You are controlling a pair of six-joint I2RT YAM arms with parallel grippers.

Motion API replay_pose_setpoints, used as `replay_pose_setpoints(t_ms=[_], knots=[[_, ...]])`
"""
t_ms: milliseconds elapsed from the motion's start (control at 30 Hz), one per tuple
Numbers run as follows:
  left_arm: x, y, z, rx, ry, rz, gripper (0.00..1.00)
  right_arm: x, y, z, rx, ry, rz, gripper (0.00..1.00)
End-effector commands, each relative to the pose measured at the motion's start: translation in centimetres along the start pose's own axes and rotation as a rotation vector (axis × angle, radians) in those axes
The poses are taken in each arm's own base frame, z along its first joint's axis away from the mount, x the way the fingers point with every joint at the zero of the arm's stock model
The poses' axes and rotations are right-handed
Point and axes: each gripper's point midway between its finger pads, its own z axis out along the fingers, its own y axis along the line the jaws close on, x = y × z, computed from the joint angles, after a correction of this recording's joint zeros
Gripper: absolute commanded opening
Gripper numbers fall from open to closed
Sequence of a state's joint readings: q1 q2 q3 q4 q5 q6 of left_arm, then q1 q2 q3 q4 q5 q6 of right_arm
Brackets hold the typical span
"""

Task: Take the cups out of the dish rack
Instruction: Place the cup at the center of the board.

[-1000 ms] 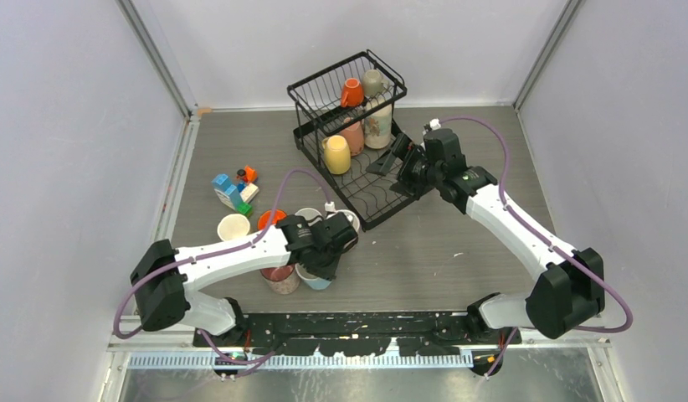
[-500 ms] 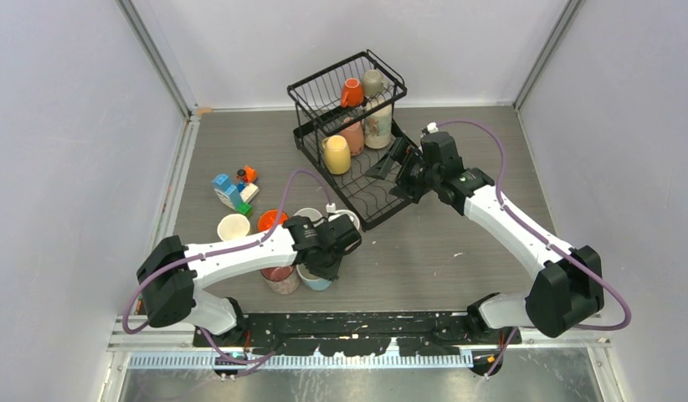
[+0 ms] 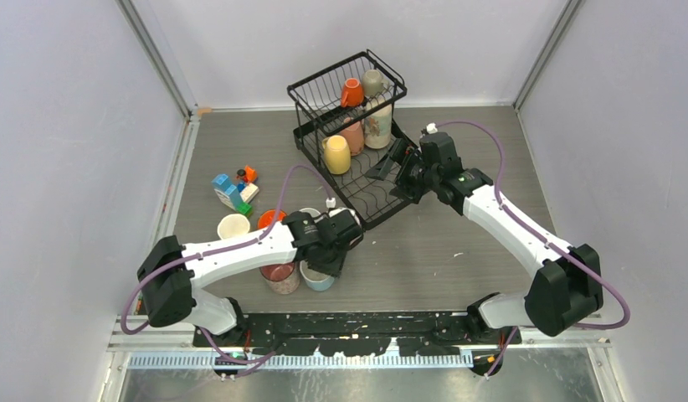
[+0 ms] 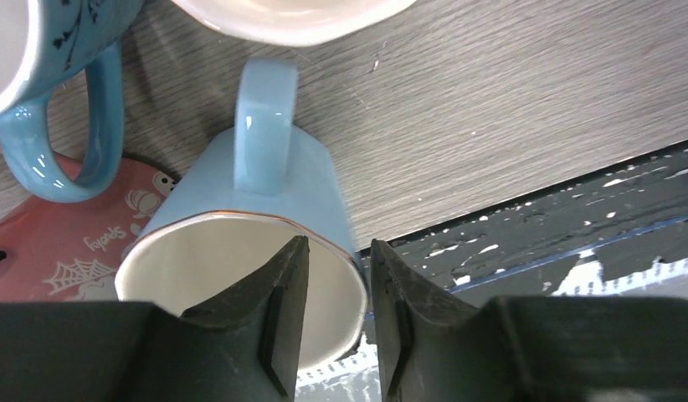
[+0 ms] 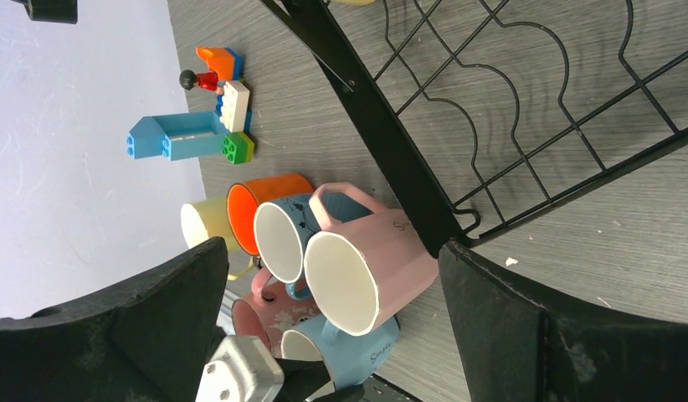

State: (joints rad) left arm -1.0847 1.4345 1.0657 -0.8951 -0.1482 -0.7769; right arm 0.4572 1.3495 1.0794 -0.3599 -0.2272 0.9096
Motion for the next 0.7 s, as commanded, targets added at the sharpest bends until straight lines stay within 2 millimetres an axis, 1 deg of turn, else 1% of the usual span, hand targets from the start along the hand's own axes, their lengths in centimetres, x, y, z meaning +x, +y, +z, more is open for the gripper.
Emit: replay_pose_setpoints(t_ms=[0,100,233,433,500,667], knots=[[-1.8,-0.6,-2.4,0.030,-0.065,0.008,0.38,-0.9,0.7,0.5,-0.022,-0.040,-0.033,1.00],[-2.0,-0.7,-3.3,0.043,-0.076,0.012,0.43,-0.9,0.7,0.5,-0.022,-0.042,-0.032,1.00],[-2.2,-0.8,-4.4,0.069,-0.093,0.011,0.47,-0.9,0.6,0.5,-0.021,-0.045,-0.035,1.00],[-2.5,-1.2,-6.2,0.119,-0.120,0.016,0.50,-1.2,0.7,0.4,-0.017,-0.054,-0.039,1.00],[-2.9,-1.4,-7.0,0.142,-0.150,0.017,0.50,-1.3,0.7,0.4,-0.017,-0.058,-0.041,1.00],[-4.9,-1.5,-9.7,0.166,-0.240,0.032,0.54,-1.4,0.8,0.3,-0.018,-0.064,-0.041,1.00]])
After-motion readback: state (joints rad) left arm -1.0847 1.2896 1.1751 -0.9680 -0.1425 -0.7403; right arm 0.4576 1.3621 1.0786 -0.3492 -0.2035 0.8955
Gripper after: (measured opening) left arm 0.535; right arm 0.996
